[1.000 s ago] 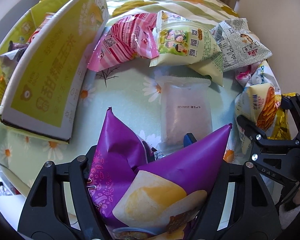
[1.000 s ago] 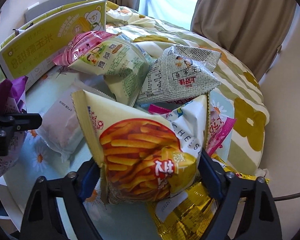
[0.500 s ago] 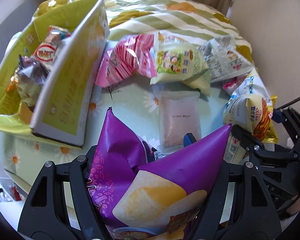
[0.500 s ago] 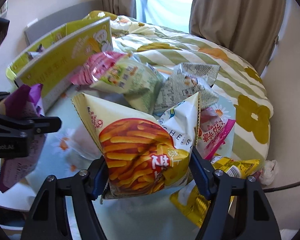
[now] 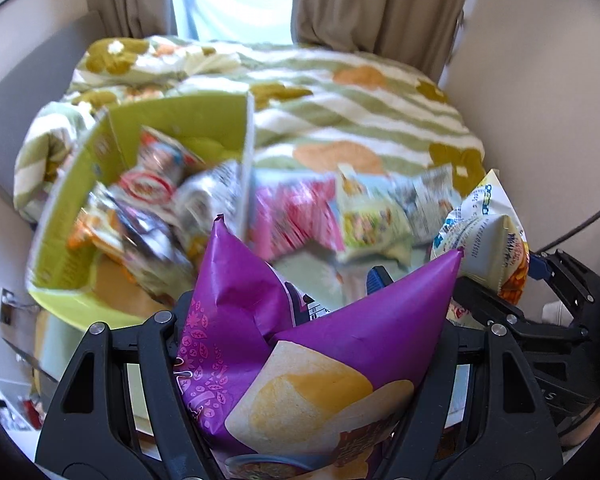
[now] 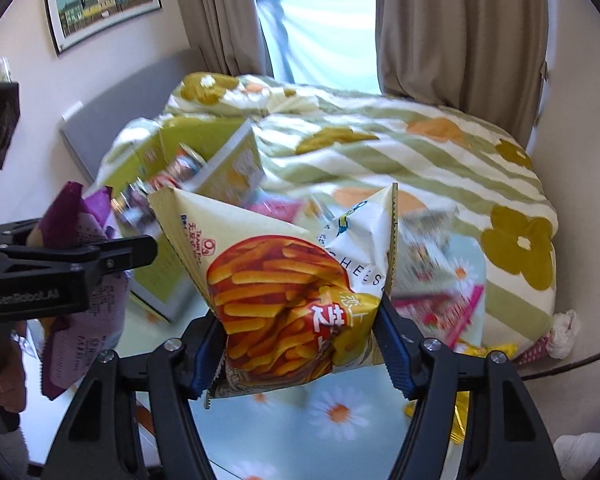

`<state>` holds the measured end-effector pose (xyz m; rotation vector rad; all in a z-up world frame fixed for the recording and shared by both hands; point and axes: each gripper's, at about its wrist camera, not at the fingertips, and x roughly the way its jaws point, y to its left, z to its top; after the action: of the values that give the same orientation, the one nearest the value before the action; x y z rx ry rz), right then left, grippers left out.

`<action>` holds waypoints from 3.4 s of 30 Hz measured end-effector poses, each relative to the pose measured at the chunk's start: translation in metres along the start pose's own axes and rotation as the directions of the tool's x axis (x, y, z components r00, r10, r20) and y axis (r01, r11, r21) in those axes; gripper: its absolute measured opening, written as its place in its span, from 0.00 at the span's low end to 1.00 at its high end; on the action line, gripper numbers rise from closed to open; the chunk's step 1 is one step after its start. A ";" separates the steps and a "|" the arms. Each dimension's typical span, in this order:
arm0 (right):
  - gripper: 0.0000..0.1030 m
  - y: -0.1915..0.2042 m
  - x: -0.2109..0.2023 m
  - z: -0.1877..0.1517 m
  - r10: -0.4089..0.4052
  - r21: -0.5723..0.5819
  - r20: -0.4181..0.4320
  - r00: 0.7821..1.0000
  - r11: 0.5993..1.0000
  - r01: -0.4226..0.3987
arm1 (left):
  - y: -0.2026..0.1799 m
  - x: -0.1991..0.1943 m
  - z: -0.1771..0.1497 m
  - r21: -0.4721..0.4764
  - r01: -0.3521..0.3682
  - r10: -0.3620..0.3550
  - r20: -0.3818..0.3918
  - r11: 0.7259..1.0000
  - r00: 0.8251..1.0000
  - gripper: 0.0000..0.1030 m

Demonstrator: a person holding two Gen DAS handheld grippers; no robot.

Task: Organize snacks
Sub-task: 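Carry both bags over the green box and open both tools to drop them, then withdraw both tools from the box toward the remaining snacks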

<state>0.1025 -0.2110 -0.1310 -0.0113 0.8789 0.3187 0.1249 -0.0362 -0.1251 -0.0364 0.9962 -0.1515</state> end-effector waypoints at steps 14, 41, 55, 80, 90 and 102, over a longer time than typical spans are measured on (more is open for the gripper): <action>0.62 0.114 0.028 0.108 0.138 -0.007 0.095 0.986 0.990 -0.138 | 0.149 -0.024 0.076 -0.029 -0.111 0.113 0.092 0.993 0.989 0.67; 0.62 0.168 0.131 0.161 0.134 0.039 -0.063 0.989 0.991 -0.132 | 0.228 0.029 0.076 -0.030 -0.092 0.092 0.015 0.995 0.996 0.99; 0.73 0.177 0.174 0.181 0.110 0.034 -0.112 0.988 0.994 -0.107 | 0.242 0.037 0.070 -0.043 -0.094 0.094 -0.013 0.995 0.996 0.99; 1.00 0.163 0.091 0.159 0.120 0.061 0.022 0.992 0.991 -0.122 | 0.202 -0.011 0.061 -0.023 -0.121 0.122 0.049 0.992 0.991 0.99; 1.00 0.105 0.011 0.122 0.073 0.071 0.076 0.994 0.994 -0.078 | 0.120 -0.038 0.044 -0.002 -0.073 0.073 0.080 0.997 0.994 0.99; 1.00 0.002 -0.054 0.054 -0.109 0.148 0.102 0.989 0.984 0.094 | -0.015 -0.021 0.015 0.090 0.025 -0.029 0.051 0.996 0.998 0.99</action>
<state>0.1107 -0.2158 -0.0552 0.0935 0.7878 0.1586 0.1250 -0.0486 -0.0980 0.0280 0.9358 -0.2189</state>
